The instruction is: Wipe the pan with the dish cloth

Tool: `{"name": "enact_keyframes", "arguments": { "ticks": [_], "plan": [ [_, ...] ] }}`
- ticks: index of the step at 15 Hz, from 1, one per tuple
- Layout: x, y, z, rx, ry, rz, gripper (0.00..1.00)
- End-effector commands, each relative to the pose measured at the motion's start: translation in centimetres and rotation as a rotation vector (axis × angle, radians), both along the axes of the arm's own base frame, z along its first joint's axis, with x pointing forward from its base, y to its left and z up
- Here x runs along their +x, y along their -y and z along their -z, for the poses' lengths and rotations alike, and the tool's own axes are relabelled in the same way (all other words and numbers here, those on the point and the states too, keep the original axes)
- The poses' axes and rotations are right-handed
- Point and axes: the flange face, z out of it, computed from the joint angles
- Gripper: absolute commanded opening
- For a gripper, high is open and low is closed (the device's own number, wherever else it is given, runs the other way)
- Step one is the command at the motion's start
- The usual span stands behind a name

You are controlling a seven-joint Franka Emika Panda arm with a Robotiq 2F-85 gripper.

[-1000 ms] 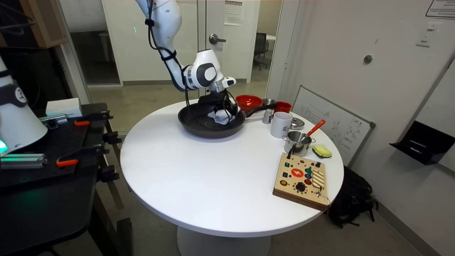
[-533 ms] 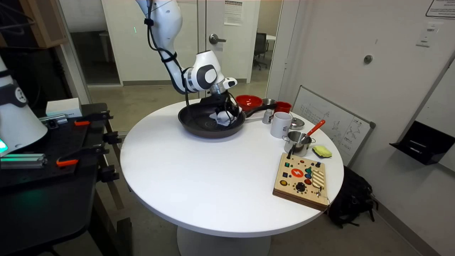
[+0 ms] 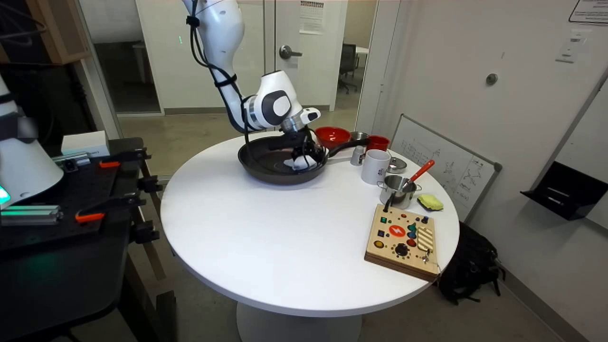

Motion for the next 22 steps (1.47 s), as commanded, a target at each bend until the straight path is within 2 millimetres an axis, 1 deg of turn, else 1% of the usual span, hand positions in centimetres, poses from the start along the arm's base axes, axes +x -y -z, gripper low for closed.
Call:
{"name": "enact_keyframes", "arguments": {
  "ticks": [1,5,7,12,14,17,20,22],
  "plan": [
    [-1.2,0.8,0.2,-0.02,-0.017,0.004,0.0],
    [-1.9,0.9,0.2,-0.014,-0.061,0.017,0.0],
    [-2.5,0.8,-0.1,0.012,-0.117,0.027,0.0],
    [-3.4,0.5,-1.7,0.077,-0.254,0.092,0.0],
    [-3.3,0.5,-2.0,0.104,-0.24,0.118,0.0],
    [-3.3,0.4,-1.7,0.12,-0.235,0.124,0.0],
    [-3.4,0.3,-1.7,0.152,-0.285,0.116,0.0],
    [-3.1,0.5,-1.9,0.168,-0.295,0.135,0.0]
  ]
}}
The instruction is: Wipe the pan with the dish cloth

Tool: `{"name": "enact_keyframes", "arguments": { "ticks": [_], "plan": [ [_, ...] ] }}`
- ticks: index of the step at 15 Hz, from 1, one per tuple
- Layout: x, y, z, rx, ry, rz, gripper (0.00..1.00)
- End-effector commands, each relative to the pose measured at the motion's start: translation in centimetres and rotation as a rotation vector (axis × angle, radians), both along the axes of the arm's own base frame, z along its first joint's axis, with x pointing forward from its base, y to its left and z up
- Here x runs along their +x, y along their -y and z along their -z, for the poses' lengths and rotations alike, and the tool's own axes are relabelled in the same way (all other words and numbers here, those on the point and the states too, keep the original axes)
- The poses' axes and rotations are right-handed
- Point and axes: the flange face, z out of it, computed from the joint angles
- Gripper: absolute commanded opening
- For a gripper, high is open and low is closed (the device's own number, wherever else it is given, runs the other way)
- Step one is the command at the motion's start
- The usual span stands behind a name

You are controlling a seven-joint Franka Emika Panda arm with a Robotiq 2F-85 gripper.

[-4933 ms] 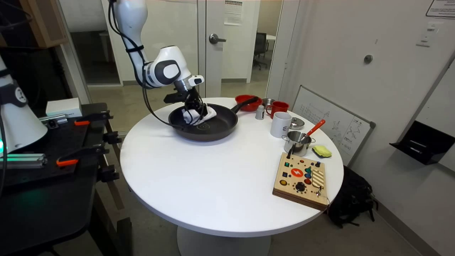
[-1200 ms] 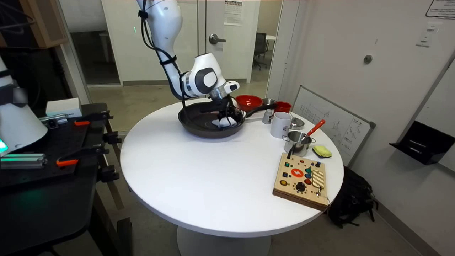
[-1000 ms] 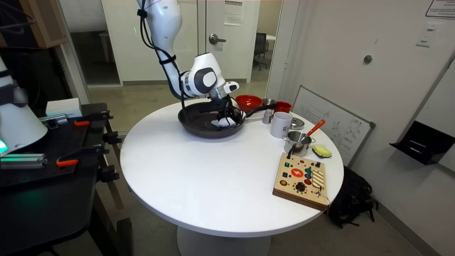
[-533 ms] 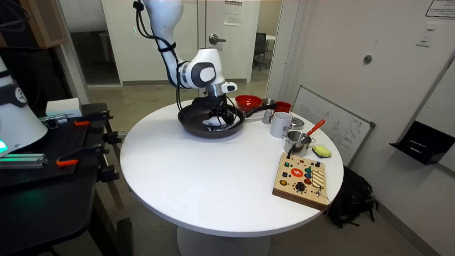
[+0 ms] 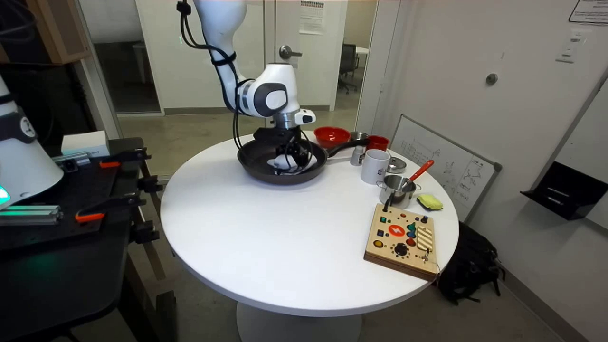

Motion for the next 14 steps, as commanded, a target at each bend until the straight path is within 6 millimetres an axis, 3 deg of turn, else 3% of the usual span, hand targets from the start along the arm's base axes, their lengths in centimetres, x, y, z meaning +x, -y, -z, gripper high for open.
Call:
{"name": "enact_keyframes", "arguments": {
  "ticks": [1,4,14],
  "plan": [
    [0.0,0.4,-1.0,0.029,-0.041,0.021,0.0],
    [0.5,0.9,-2.0,0.018,-0.034,0.034,0.0],
    [1.0,0.8,-2.9,0.046,-0.01,0.046,0.0]
  ]
}}
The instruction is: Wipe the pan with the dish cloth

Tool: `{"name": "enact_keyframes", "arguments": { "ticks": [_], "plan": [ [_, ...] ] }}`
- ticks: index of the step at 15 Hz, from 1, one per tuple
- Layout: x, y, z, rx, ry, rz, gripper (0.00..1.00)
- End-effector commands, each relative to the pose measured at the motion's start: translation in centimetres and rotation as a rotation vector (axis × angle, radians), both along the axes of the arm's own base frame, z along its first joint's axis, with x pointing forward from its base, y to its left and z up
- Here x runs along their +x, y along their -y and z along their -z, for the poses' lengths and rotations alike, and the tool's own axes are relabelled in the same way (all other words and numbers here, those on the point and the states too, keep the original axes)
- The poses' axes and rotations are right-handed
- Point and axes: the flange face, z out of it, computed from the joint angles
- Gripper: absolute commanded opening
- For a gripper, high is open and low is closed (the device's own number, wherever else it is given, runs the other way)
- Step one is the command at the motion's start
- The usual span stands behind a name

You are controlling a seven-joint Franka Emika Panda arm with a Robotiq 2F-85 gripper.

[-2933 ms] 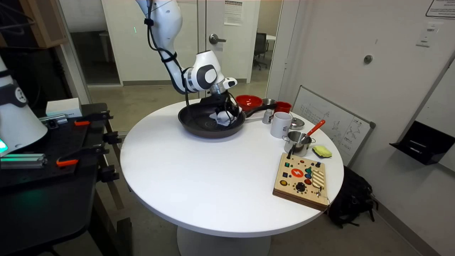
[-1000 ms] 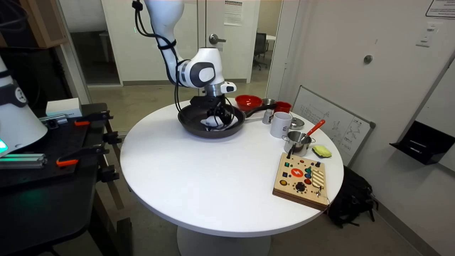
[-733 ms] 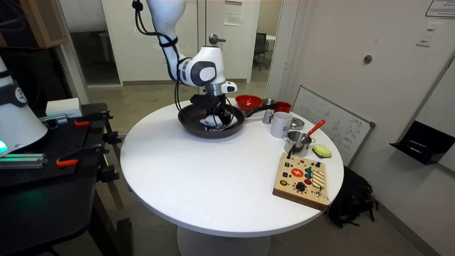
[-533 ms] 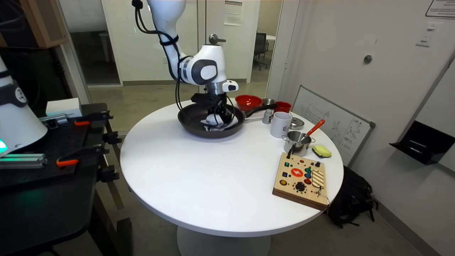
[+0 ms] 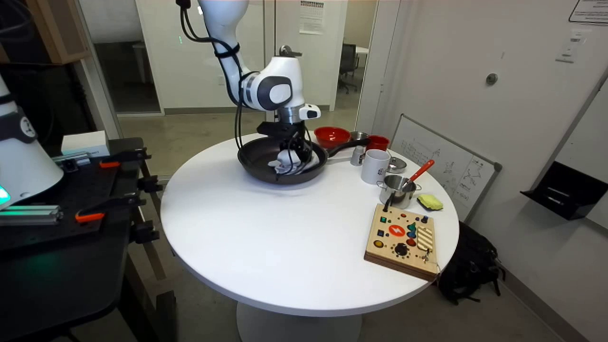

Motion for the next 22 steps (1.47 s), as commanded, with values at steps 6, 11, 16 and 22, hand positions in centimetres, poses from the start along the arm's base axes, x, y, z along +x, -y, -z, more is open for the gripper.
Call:
{"name": "enact_keyframes", "arguments": {
  "ticks": [6,11,16,22],
  "plan": [
    [0.6,-0.3,-2.1,0.053,-0.038,-0.003,0.0],
    [1.2,-0.1,-3.8,0.027,-0.038,0.009,0.0],
    [1.2,0.1,-3.8,0.016,-0.067,0.014,0.0],
    [0.9,0.1,-3.2,0.003,-0.094,0.015,0.02]
  ]
}}
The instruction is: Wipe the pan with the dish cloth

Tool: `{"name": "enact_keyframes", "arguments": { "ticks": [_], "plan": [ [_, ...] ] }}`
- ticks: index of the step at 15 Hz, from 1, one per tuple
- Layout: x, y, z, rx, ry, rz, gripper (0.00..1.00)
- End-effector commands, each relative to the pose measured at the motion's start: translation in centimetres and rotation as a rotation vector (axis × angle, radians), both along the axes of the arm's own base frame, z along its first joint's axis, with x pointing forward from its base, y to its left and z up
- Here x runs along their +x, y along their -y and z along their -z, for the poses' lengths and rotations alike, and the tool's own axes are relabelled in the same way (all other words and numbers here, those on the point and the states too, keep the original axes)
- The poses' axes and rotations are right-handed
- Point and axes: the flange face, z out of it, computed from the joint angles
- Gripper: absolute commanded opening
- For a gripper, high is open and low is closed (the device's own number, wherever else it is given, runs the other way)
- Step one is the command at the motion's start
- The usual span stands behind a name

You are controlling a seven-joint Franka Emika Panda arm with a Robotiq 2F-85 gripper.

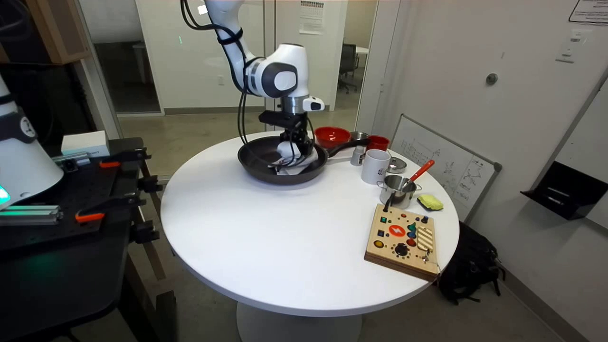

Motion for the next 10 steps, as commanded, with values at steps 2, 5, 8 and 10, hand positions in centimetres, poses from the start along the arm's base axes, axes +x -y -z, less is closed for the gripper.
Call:
{"name": "enact_keyframes", "arguments": {
  "ticks": [2,5,8,10],
  "plan": [
    [0.07,-0.01,-0.38,-0.008,-0.022,-0.009,0.02],
    [0.13,-0.23,-0.38,-0.009,-0.023,-0.017,0.02],
    [0.23,-0.46,-0.47,-0.011,-0.021,-0.02,0.02],
    [0.29,-0.52,-0.57,-0.015,-0.017,-0.019,0.02]
  ]
}}
